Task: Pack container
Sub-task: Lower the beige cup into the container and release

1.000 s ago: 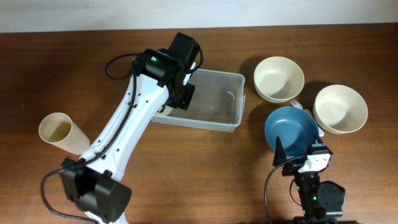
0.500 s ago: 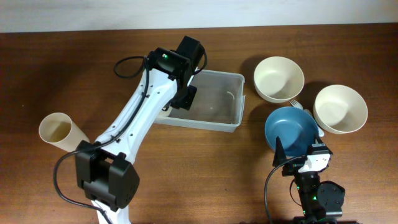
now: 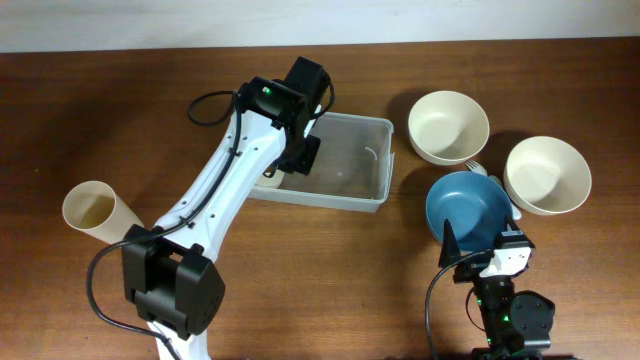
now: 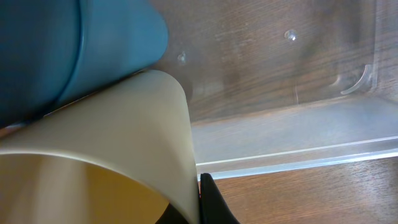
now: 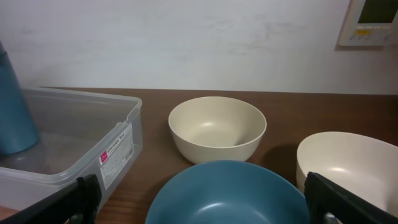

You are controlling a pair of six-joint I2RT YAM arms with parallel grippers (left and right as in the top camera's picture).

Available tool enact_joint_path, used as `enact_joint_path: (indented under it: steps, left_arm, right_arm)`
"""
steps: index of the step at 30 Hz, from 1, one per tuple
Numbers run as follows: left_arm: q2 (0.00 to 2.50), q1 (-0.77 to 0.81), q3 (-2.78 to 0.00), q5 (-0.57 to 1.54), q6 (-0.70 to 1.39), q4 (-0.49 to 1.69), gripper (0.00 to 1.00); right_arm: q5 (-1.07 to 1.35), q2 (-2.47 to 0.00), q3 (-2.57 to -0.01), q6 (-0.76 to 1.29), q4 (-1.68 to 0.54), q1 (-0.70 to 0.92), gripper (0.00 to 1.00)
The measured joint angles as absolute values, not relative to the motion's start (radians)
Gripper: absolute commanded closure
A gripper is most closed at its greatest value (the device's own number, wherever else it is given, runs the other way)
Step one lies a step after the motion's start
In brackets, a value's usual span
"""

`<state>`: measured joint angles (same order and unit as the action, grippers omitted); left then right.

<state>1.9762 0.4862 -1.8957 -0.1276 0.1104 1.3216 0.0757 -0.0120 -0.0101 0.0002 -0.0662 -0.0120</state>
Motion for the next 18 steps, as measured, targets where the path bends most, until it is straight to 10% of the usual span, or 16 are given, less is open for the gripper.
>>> enact_joint_path:
  steps: [12,18]
  left_arm:
    - [1.976,0.486,-1.814,-0.128,0.111,1.268,0.98]
    - [1.976,0.486,-1.813,-0.13,0.114,1.264,0.54]
  right_arm:
    - [0.076,-0.012,-0.01,0.0,-0.066,-0.012,0.01]
    - [0.076,-0.012,-0.01,0.0,-0.066,-0.012,0.01]
